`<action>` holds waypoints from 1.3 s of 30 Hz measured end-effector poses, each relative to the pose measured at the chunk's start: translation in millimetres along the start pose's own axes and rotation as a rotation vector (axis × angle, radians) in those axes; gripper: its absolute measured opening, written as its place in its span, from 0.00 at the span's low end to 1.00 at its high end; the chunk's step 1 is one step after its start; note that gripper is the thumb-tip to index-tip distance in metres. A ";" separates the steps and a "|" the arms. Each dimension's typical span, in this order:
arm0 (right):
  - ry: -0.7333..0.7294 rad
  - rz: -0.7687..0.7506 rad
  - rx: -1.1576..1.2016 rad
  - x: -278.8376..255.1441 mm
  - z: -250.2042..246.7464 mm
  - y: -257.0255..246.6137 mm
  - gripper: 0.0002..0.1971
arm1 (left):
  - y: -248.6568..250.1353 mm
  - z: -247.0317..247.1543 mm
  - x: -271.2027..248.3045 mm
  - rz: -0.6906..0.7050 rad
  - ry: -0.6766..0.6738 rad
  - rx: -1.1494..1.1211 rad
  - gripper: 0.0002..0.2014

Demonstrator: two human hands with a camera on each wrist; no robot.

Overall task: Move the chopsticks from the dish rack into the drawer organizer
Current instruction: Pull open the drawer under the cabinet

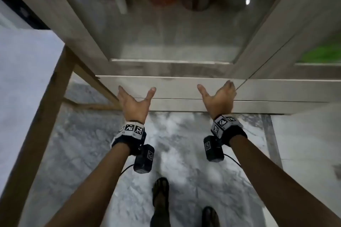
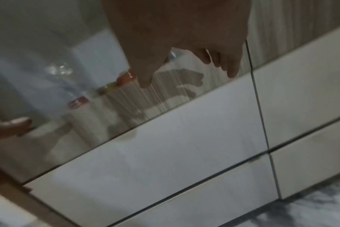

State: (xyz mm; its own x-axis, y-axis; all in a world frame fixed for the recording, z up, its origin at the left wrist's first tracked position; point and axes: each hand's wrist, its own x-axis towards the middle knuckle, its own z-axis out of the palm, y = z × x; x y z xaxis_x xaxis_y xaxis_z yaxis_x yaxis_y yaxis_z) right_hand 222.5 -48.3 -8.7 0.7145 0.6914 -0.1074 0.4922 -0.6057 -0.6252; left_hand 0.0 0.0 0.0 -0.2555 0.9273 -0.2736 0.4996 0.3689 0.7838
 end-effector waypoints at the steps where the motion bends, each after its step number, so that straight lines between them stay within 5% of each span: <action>1: 0.028 0.018 0.025 6.2 21.6 7.4 0.58 | -13.1 10.0 15.1 0.012 0.022 -0.008 0.62; 9: 0.069 0.128 0.256 59.5 136.7 35.8 0.68 | -75.4 77.1 123.5 -0.031 0.001 -0.053 0.69; 14: 0.097 0.144 0.388 69.1 148.0 38.2 0.69 | -77.4 89.9 141.7 0.001 0.027 -0.147 0.72; 18: 0.121 0.112 0.248 51.9 130.5 38.9 0.65 | -74.5 74.3 117.9 0.091 0.023 -0.036 0.66; 21: 0.178 -0.038 0.022 24.6 111.8 41.8 0.54 | -73.6 55.1 88.9 0.284 0.088 0.118 0.56; 24: 0.183 -0.389 -0.145 8.5 92.7 42.7 0.44 | -71.3 36.2 79.3 0.594 0.103 0.317 0.41; 29: 0.104 -0.793 -0.305 27.2 77.3 17.2 0.34 | -57.7 18.5 106.4 0.915 -0.081 0.551 0.28; 33: -0.012 -0.828 -0.376 28.6 83.0 10.6 0.27 | -50.0 14.8 116.5 0.960 -0.207 0.590 0.22; 39: -0.025 -0.785 -0.400 27.5 85.7 2.0 0.22 | -36.8 19.8 106.9 0.912 -0.217 0.629 0.19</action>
State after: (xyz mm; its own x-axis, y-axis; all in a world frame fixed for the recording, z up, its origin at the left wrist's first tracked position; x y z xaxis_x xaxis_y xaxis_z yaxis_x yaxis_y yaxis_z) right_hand 200.5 3.2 -79.1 0.0878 0.9716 0.2196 0.9772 -0.0413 -0.2081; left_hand -29.3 86.8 -69.1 0.5365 0.8355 0.1184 0.7698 -0.5421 0.3369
